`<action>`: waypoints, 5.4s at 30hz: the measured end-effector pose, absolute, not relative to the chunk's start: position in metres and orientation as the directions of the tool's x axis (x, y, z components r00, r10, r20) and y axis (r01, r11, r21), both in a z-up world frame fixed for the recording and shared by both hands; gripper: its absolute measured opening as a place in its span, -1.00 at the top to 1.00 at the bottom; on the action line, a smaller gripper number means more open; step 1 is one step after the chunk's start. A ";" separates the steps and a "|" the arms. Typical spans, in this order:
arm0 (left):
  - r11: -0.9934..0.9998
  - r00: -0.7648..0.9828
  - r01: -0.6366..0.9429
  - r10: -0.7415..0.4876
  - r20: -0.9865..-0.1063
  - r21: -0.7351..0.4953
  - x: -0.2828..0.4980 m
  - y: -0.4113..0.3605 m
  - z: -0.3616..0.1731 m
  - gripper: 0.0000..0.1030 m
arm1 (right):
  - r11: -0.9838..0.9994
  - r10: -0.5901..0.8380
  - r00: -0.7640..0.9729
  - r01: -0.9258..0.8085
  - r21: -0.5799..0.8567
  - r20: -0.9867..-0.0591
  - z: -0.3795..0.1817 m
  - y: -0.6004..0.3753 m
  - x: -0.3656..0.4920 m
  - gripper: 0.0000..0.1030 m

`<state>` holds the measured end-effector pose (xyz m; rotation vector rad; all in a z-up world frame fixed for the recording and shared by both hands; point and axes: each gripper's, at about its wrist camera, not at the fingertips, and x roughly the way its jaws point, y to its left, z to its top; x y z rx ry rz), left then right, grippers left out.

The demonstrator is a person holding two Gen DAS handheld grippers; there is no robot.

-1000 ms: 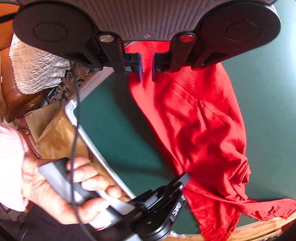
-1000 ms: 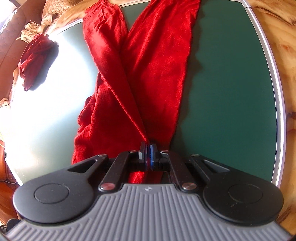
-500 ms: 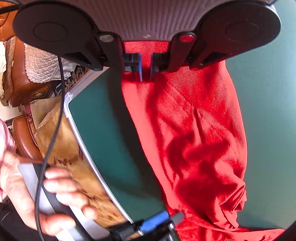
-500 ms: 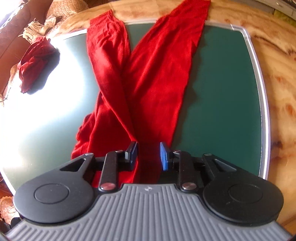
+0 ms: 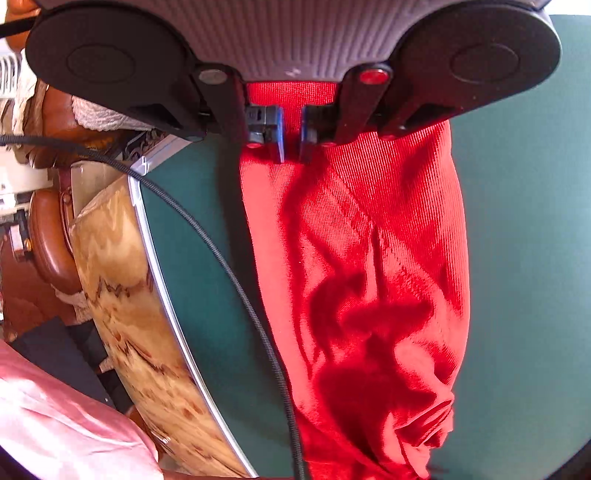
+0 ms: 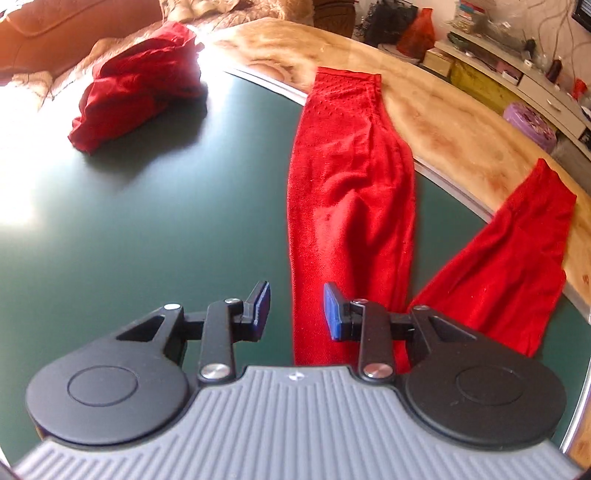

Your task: Fold clothes

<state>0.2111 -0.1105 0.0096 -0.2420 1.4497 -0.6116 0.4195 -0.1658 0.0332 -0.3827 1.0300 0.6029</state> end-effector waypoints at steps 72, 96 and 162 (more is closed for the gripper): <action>0.862 0.272 0.258 -0.498 -0.823 -0.436 0.414 -0.132 0.018 0.24 | 0.627 0.375 0.409 -0.773 -0.097 -0.832 0.008 -0.110 0.585 0.41; 0.854 0.247 0.252 -0.512 -0.823 -0.455 0.416 -0.132 0.016 0.22 | 0.884 0.315 0.503 0.153 0.442 -0.805 -0.024 -0.427 0.696 0.85; 0.848 0.267 0.252 -0.525 -0.808 -0.467 0.414 -0.130 0.019 0.03 | 0.950 0.106 0.584 0.179 0.254 -0.805 -0.012 -0.437 0.723 0.93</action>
